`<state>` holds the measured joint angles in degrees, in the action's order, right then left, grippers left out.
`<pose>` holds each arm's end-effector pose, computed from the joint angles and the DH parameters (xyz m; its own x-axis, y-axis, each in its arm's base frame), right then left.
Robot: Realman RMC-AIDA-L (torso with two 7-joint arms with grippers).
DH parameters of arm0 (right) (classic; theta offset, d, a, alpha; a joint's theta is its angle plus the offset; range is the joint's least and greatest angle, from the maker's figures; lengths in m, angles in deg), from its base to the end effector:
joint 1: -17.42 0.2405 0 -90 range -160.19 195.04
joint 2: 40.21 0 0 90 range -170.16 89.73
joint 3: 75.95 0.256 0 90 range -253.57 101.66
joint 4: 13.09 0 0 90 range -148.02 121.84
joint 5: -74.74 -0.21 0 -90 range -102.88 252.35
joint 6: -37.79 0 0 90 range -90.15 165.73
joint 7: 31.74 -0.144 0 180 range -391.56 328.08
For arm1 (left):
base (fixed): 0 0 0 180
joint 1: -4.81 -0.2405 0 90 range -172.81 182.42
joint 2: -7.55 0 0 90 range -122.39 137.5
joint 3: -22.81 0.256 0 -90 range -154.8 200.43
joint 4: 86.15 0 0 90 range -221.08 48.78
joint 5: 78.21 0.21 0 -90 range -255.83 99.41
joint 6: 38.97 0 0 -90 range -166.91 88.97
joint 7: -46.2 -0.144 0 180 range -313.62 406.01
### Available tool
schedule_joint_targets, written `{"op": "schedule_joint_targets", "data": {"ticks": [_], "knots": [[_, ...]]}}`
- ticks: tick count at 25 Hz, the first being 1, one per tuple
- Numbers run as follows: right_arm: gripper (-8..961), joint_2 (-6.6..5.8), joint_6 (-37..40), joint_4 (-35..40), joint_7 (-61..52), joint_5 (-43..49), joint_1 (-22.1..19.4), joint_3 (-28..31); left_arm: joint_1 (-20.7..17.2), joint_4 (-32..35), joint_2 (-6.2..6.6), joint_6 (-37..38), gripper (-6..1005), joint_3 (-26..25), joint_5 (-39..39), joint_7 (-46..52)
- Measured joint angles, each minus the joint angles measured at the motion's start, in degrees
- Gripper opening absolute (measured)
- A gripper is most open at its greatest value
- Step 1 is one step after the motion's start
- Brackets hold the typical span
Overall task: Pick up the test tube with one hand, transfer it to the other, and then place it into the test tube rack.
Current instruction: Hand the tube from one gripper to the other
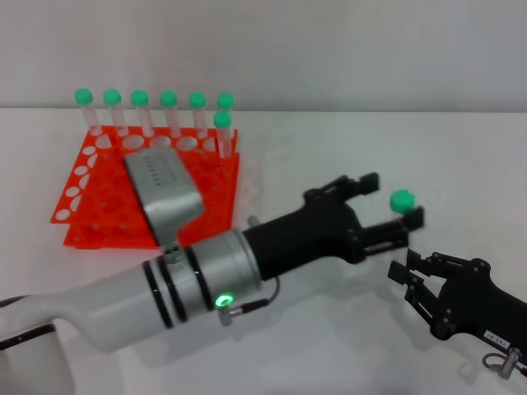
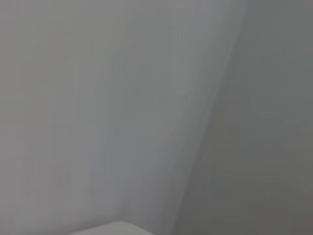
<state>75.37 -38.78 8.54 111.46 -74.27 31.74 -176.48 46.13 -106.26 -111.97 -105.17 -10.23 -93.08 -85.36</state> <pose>0.2921 0.2653 -0.0458 0.6778 -0.0558 -0.7332 -0.5008 -0.7651 -0.4047 -0.1494 0.3228 -0.1265 0.5682 0.2784 0.7744 0.4588 -0.8884 -0.0172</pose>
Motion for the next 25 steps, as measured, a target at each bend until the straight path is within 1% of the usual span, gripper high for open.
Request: {"op": "schedule_joint_targets", "data": {"ticks": [3, 8, 14, 18, 23, 25], "knots": [[228, -0.01, 0.0, 0.0, 0.4, 0.0, 0.1, -0.2, 0.4, -1.8, -0.03, 2.3, 865, -0.4, 2.0, -0.2], [231, 0.0, 0.0, -0.1, 0.4, 0.0, 0.0, -0.2, 0.4, -2.8, -0.04, 4.4, 857, -0.4, 2.5, -2.0], [235, 0.0, 0.1, -0.2, 0.4, 0.0, 0.0, -0.2, -1.5, -5.1, -0.17, 5.1, 848, -1.0, 2.0, -7.7], [238, 0.0, 0.2, -0.5, 0.4, -0.1, -0.1, 0.1, -2.9, -6.2, -0.18, 5.2, 842, -1.7, 2.0, -9.8], [241, -0.07, 0.2, -0.7, 0.4, -0.2, -0.1, 0.3, -3.6, -6.4, -0.18, 5.3, 642, -2.3, 2.0, -10.0], [243, -0.08, 0.3, -0.7, 0.4, -0.2, 0.0, 0.3, -3.6, -6.4, -0.18, 5.3, 485, -2.3, 2.0, -9.9]]}}
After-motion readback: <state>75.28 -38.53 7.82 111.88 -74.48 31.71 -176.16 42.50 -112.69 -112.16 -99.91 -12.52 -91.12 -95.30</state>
